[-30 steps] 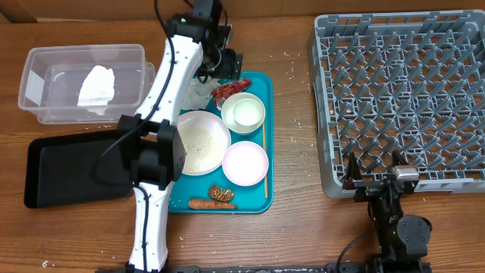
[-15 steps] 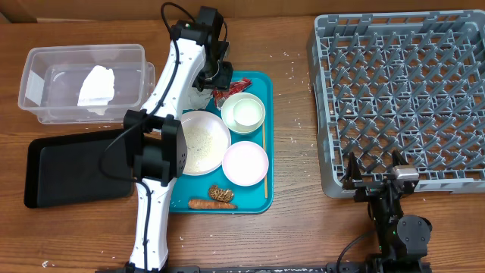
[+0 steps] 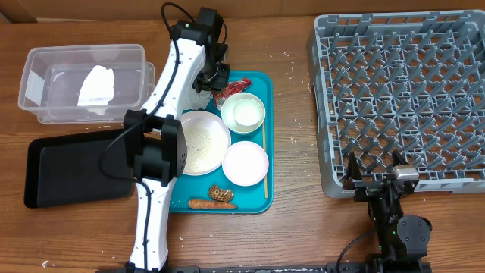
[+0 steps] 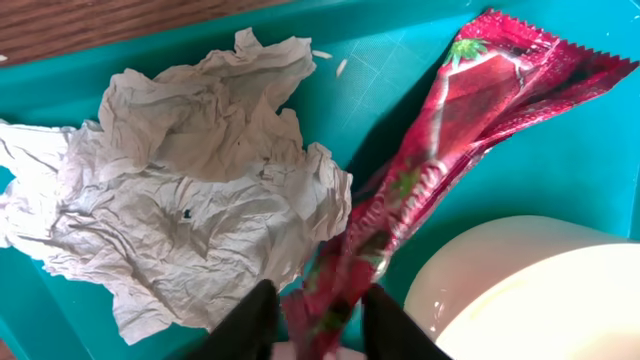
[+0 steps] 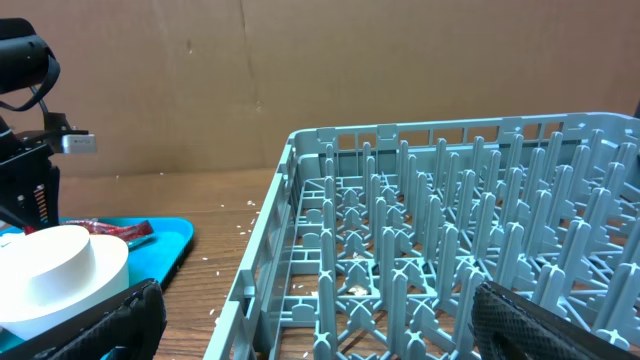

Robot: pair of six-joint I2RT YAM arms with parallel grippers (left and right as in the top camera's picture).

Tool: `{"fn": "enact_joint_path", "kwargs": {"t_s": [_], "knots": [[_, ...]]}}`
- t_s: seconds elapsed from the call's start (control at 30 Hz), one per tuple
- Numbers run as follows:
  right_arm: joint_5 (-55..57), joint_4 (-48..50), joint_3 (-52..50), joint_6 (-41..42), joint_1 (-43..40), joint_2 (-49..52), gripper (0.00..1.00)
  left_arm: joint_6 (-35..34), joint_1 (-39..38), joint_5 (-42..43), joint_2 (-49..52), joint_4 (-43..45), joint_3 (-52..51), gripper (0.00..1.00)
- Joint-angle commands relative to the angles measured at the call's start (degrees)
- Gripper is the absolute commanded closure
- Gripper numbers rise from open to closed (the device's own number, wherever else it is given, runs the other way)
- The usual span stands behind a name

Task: Sort waste into correct bins and load items into the dishwasher
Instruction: 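Move the left gripper back and grasp the red wrapper, then carry the red wrapper left and drop it into the clear bin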

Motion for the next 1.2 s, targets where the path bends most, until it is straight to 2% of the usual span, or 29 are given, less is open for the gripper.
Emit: {"fn": "enact_joint_path", "kwargs": {"t_s": [0.0, 0.03, 0.27, 0.53, 0.67, 0.8, 0.87, 1.17], "knots": [[-0.07, 0.37, -0.59, -0.04, 0.33, -0.52, 0.0, 1.09, 0.0, -0.74, 1.09, 0.04, -0.31, 0.88], [-0.07, 0.37, -0.59, -0.04, 0.33, -0.52, 0.0, 1.09, 0.0, -0.76, 1.09, 0.04, -0.26, 0.96], [-0.07, 0.37, -0.59, -0.04, 0.33, -0.52, 0.0, -0.07, 0.02, -0.55, -1.33, -1.64, 3.04, 0.96], [-0.07, 0.39, -0.59, -0.04, 0.33, -0.52, 0.0, -3.06, 0.85, -0.55, -8.52, -4.79, 12.94, 0.96], [-0.07, 0.37, -0.59, -0.04, 0.33, -0.52, 0.0, -3.8, 3.06, -1.99, -12.35, -4.63, 14.51, 0.96], [-0.07, 0.37, -0.59, -0.04, 0.33, -0.52, 0.0, -14.23, 8.85, -13.44, -14.43, -4.57, 14.51, 0.96], [-0.07, 0.37, -0.59, -0.04, 0.33, -0.52, 0.0, -18.21, 11.76, -16.22, -14.4, -5.55, 14.49, 0.96], [-0.07, 0.37, -0.59, -0.04, 0.33, -0.52, 0.0, -36.63, 25.77, -16.7, -12.83, -11.74, 14.32, 0.96]]}}
